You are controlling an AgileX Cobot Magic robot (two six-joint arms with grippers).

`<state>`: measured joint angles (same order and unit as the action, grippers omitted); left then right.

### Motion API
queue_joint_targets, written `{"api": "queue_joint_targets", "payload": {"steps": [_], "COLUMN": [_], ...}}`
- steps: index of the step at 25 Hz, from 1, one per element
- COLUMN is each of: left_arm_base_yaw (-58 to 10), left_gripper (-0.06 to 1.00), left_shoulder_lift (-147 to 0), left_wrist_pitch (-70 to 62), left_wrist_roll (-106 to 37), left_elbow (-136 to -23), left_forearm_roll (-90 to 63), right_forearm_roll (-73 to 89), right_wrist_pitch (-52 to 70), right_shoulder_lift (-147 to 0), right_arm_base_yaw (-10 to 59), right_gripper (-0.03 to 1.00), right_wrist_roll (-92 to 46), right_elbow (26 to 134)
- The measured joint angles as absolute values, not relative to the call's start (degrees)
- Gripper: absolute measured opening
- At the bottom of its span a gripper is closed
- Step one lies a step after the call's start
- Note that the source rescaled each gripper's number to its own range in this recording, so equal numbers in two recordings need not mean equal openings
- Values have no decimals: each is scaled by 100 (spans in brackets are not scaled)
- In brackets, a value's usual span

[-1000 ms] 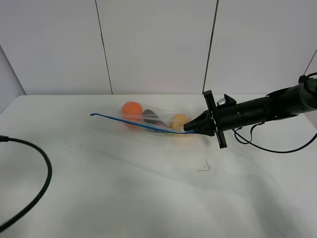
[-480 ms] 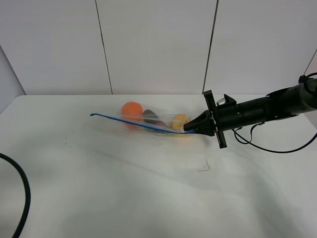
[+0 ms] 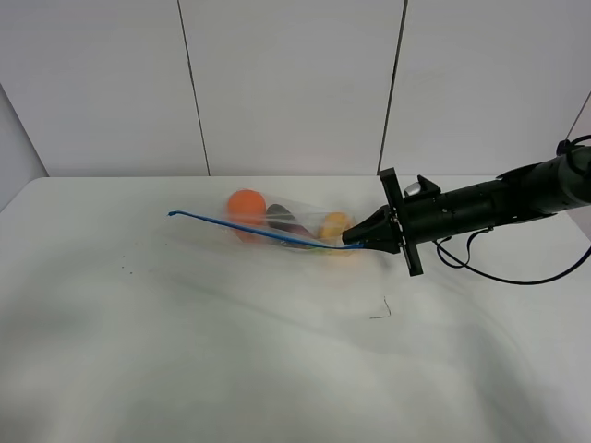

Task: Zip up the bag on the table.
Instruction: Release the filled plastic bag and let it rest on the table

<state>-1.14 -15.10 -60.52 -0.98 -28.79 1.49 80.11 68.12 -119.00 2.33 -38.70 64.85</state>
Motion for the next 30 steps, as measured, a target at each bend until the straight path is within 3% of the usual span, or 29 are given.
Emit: {"api": "queue_joint_targets", "payload": {"steps": [11, 25, 27, 29, 30], "left_arm_base_yaw": [-114, -109, -109, -109, -109], "left_gripper": [96, 96, 96, 96, 96], "left_shoulder_lift": [-10, 16, 16, 16, 16], "left_wrist_pitch": [-6058, -6058, -6058, -6058, -6058], "left_wrist_roll": [-106, -106, -100, -100, -100], "left_elbow": [-2872, -2848, -2848, -2848, -2848], "left_forearm_roll": [149, 143, 143, 143, 143], "right_forearm_roll": [8011, 8000, 7993, 7942, 7878], "right_wrist_pitch": [6812, 6806, 6803, 6803, 6803], "right_shoulder_lift": [-11900, -11900, -11900, -11900, -11900], "right_arm_base_yaw": [233, 233, 233, 233, 233], "right_gripper": [0, 1, 9, 32, 49], "right_wrist_roll": [-3870, -3870, -3870, -3870, -3857], "right_elbow": [6485, 6485, 6485, 6485, 6485]}}
